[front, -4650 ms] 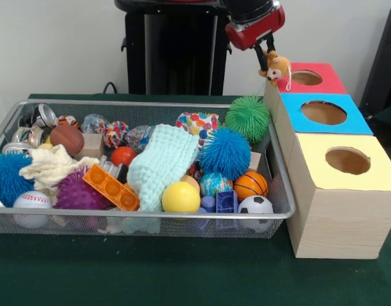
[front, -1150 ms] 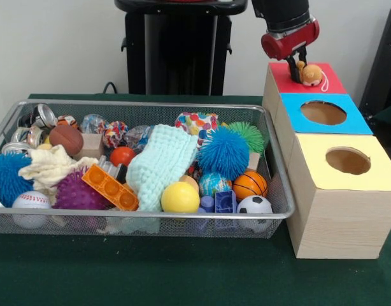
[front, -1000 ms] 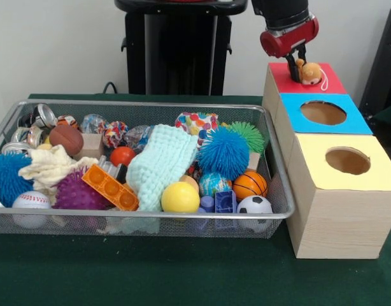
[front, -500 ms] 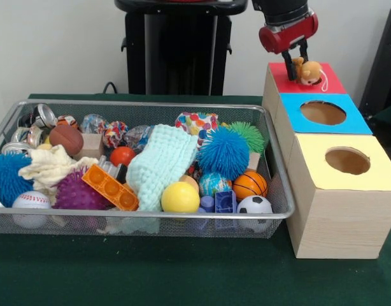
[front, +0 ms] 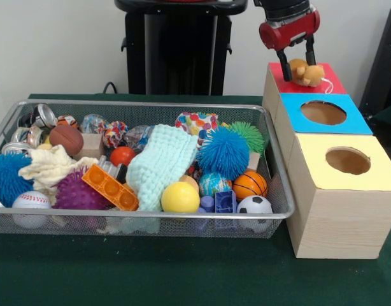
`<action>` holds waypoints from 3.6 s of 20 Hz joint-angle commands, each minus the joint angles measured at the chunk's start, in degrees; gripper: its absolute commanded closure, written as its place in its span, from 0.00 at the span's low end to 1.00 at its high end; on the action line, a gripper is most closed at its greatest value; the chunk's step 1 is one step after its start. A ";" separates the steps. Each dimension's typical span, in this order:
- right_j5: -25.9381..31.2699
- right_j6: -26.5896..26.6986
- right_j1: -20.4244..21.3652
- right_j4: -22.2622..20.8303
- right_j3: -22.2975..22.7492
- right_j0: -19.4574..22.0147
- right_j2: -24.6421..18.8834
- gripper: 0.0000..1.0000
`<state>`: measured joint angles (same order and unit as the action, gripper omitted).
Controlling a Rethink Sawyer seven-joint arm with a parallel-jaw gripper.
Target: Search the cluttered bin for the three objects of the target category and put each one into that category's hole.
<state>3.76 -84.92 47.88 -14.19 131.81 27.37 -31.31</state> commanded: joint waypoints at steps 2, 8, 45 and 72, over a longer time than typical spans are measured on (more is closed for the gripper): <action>4.90 -8.62 1.87 3.26 -1.60 1.85 -3.61 0.00; 7.02 -8.73 3.94 5.50 -1.22 2.31 -5.35 0.00; 14.80 -2.77 7.67 6.63 -1.18 12.76 -10.97 1.00; 4.47 -5.35 -1.99 -0.54 -5.13 5.04 -0.89 1.00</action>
<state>11.38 -84.92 49.28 -11.40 131.92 32.11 -36.15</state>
